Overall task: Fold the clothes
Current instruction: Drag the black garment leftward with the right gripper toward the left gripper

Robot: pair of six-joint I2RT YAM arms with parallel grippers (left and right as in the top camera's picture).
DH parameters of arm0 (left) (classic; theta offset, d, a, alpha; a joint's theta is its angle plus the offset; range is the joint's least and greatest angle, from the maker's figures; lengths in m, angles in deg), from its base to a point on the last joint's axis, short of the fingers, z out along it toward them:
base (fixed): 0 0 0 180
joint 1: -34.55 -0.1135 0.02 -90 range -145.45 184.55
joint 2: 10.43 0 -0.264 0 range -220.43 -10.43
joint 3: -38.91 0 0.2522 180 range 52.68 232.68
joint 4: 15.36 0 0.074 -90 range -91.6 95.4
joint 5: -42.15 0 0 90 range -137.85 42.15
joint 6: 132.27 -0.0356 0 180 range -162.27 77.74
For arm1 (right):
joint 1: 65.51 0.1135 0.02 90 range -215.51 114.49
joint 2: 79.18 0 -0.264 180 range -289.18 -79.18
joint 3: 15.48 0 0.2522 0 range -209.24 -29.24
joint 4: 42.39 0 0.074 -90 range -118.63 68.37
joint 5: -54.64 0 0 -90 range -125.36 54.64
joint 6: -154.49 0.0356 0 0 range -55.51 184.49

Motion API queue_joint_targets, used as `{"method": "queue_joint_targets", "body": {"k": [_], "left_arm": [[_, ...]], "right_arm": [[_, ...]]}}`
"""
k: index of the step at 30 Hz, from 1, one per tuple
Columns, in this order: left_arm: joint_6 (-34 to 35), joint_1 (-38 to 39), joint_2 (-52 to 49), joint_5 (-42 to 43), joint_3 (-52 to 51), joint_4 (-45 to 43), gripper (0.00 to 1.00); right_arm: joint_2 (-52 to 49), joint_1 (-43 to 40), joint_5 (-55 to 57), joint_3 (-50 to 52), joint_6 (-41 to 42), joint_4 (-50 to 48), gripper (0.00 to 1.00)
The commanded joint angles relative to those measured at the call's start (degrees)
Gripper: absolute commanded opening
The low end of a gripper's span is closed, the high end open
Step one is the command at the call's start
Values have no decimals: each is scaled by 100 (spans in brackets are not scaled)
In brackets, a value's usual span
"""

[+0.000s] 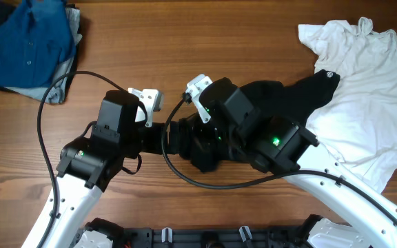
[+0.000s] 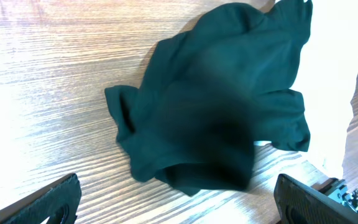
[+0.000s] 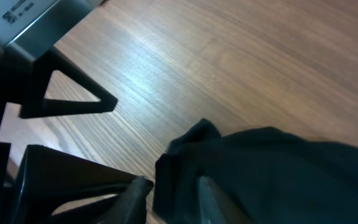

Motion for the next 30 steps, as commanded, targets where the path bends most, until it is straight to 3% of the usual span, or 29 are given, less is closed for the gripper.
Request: {"method": "queue_joint_targets", "body": {"k": [1, 2, 3, 5, 8, 13, 16, 20, 23, 25, 26, 27, 30], "left_arm": [[26, 26, -175, -149, 52, 28, 100], [26, 26, -221, -149, 55, 37, 100], [26, 26, -249, -151, 55, 46, 100], [22, 26, -334, -175, 52, 50, 100], [24, 26, -525, -216, 52, 48, 100], [28, 26, -890, -210, 52, 61, 100], [28, 26, -949, -138, 52, 37, 100], [28, 26, -940, -15, 55, -28, 100], [28, 26, -940, -13, 55, -24, 100], [28, 26, -940, 4, 55, -24, 100], [31, 26, -940, 7, 55, -26, 100], [31, 26, -940, 7, 55, -26, 100], [28, 26, -942, 2, 55, -26, 100]], "right_arm": [[-44, -107, 463, -81, 382, -33, 49], [-44, -188, 503, -81, 398, -28, 59], [-46, -264, 575, -81, 503, 4, 62], [-48, -507, 651, -81, 748, 151, 45], [-81, -1016, 627, -81, 1049, 546, 50], [-111, -1779, 474, -81, 1169, 1139, 40], [-131, -2100, 437, -81, 1423, 1427, 57], [-214, -2483, 433, -72, 1558, 1587, 58], [-280, -2717, 435, -70, 1574, 1554, 52], [-345, -2900, 431, -70, 1696, 1495, 33], [-389, -2997, 334, -70, 1698, 1464, 15], [-435, -3067, 245, -70, 1700, 1447, 6], [-743, -3268, -214, -70, 1631, 1443, 4]]}}
